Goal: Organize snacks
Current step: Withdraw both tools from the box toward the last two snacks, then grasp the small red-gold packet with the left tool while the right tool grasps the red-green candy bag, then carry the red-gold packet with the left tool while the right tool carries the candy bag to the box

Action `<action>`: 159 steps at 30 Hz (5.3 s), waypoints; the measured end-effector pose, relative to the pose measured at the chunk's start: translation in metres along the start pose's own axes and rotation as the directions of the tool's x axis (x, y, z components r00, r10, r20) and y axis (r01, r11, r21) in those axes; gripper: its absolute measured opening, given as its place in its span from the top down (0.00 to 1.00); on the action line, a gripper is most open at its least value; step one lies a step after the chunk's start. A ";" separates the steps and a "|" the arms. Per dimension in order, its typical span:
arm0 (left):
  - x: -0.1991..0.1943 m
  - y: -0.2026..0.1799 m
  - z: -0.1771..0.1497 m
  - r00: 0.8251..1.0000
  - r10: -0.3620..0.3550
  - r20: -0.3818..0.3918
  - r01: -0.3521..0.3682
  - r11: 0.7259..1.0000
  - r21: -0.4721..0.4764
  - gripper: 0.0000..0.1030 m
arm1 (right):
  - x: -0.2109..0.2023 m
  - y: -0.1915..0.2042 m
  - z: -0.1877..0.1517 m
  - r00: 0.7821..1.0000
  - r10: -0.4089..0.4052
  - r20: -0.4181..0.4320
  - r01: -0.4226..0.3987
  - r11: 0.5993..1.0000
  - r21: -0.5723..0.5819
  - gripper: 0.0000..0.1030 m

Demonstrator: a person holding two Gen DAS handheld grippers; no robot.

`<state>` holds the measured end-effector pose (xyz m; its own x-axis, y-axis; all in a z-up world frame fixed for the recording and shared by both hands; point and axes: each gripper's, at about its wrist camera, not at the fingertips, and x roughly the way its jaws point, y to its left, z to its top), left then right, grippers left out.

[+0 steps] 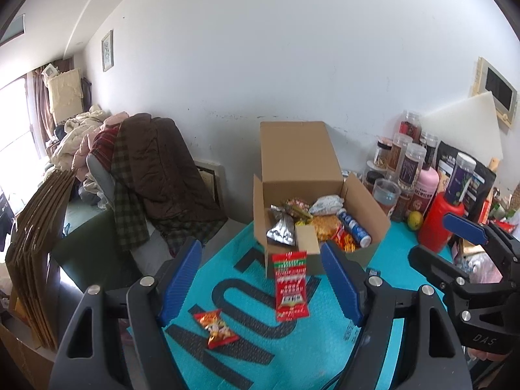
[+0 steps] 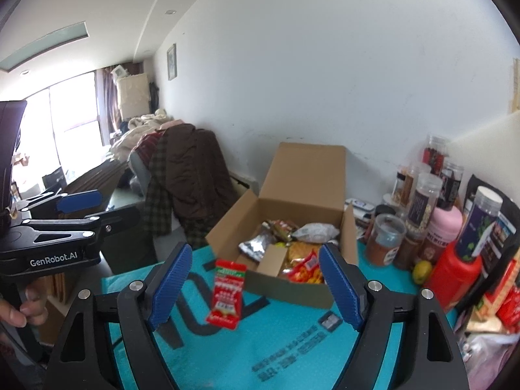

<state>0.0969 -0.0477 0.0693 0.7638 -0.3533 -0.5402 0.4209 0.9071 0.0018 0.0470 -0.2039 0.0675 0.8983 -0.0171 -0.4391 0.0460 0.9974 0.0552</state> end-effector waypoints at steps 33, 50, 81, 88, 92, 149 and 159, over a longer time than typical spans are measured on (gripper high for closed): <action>0.051 0.041 -0.137 0.978 0.015 -0.207 -0.048 0.987 -0.154 0.26 | 0.079 0.043 -0.122 0.957 0.118 -0.265 -0.100 0.992 0.081 0.21; 0.120 0.074 -0.151 0.952 0.000 -0.306 -0.074 0.970 -0.230 0.26 | 0.145 0.040 -0.140 0.917 0.038 -0.398 0.017 0.991 0.135 0.21; 0.180 0.071 -0.150 0.941 0.102 -0.324 -0.152 0.980 -0.132 0.63 | 0.242 0.048 -0.119 0.912 -0.038 -0.408 0.069 0.996 0.060 0.36; 0.186 0.077 -0.146 0.948 0.064 -0.313 -0.117 0.981 -0.152 0.66 | 0.237 0.052 -0.122 0.907 -0.031 -0.421 0.046 0.999 0.028 0.56; 0.184 0.079 -0.146 0.947 0.043 -0.318 -0.103 0.980 -0.173 0.66 | 0.226 0.050 -0.121 0.908 -0.010 -0.419 0.030 0.999 0.041 0.56; 0.000 -0.068 -0.104 0.966 -0.254 -0.041 0.255 0.967 0.023 0.66 | -0.039 0.007 -0.143 0.980 -0.017 -0.200 0.051 0.985 0.163 0.56; -0.001 -0.075 -0.059 0.956 -0.292 0.038 0.289 0.956 0.054 0.66 | -0.042 -0.007 -0.101 0.994 -0.014 -0.109 0.028 0.991 0.131 0.56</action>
<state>0.0355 -0.1017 0.0203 0.6257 -0.6108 -0.4852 0.6498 0.7523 -0.1091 -0.0351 -0.2028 -0.0049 0.8444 -0.0234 -0.5352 0.1286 0.9787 0.1601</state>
